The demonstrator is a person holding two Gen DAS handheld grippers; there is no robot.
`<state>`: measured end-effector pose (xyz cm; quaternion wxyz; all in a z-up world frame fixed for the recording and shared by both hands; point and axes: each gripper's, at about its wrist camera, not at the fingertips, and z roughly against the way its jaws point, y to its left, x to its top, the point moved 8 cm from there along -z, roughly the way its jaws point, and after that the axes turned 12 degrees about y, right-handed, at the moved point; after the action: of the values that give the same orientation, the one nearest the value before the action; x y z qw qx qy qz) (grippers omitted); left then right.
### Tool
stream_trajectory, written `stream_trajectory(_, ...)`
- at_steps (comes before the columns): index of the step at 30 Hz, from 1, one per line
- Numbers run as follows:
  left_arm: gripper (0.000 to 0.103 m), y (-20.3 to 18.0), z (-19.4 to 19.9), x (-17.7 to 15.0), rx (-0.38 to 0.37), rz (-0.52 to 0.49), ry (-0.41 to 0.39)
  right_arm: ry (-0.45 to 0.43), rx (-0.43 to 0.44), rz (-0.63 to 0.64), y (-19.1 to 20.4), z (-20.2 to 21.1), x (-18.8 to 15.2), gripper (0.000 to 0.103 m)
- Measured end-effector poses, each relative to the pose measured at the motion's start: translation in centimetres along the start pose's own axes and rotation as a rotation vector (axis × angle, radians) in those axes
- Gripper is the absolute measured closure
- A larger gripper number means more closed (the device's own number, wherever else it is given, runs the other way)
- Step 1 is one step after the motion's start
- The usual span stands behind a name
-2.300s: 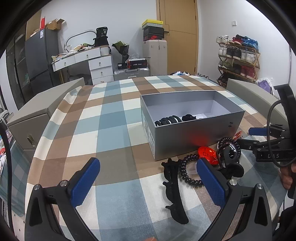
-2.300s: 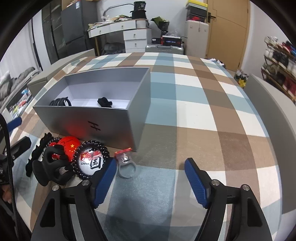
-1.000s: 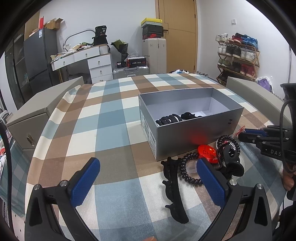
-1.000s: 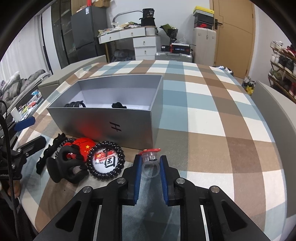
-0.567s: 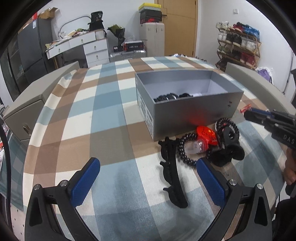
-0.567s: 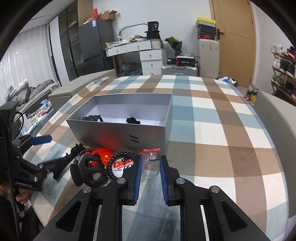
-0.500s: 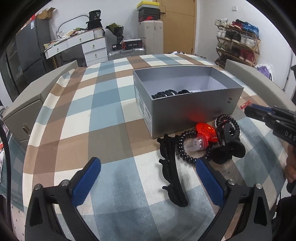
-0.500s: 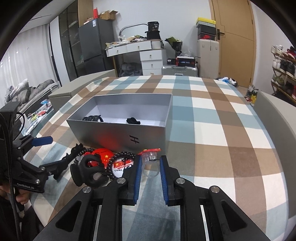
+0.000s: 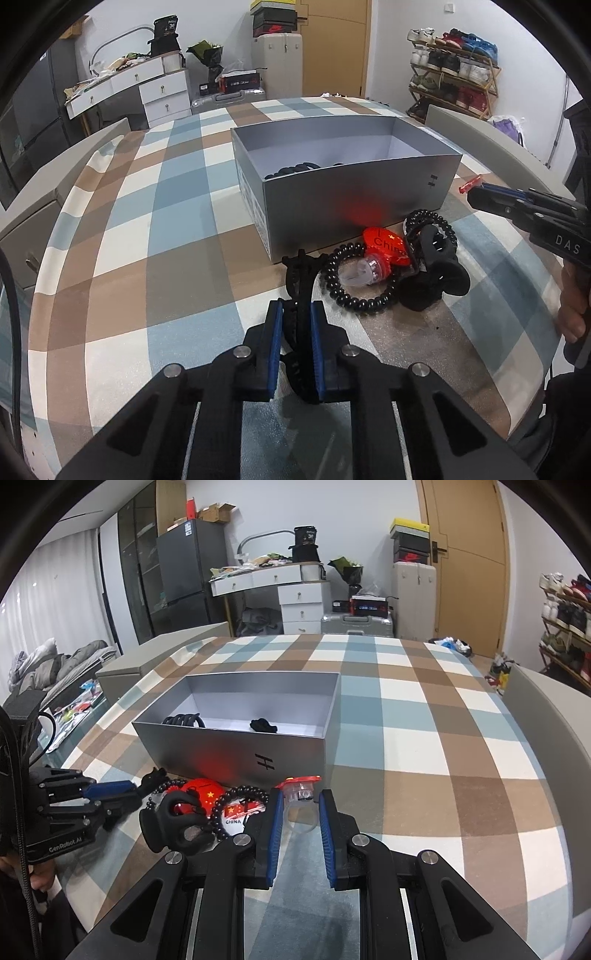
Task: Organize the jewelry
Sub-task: 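Grasp the black serrated comb clip with the left gripper while the right gripper holds the ring, then lower the comb clip and ring into the grey box and open both grippers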
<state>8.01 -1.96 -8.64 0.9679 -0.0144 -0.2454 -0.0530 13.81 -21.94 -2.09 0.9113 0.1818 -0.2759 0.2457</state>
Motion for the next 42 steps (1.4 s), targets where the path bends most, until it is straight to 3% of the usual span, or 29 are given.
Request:
stream_trajectory(18,0.093,1.4,2.4,0.6,0.039,0.028,-0.098,-0.045,-0.01,-0.013,-0.2,0.9,0.4,0.085)
stream_trajectory(33,0.093,1.2,5.6,5.0,0.025,0.052,-0.257,-0.137,0.094,-0.056,0.5,3.1,3.2,0.085)
stream_trajectory(42,0.093,0.7,5.3,7.7,0.022,0.026,-0.28,-0.171,0.139,-0.075,0.9,4.0,5.8,0.085)
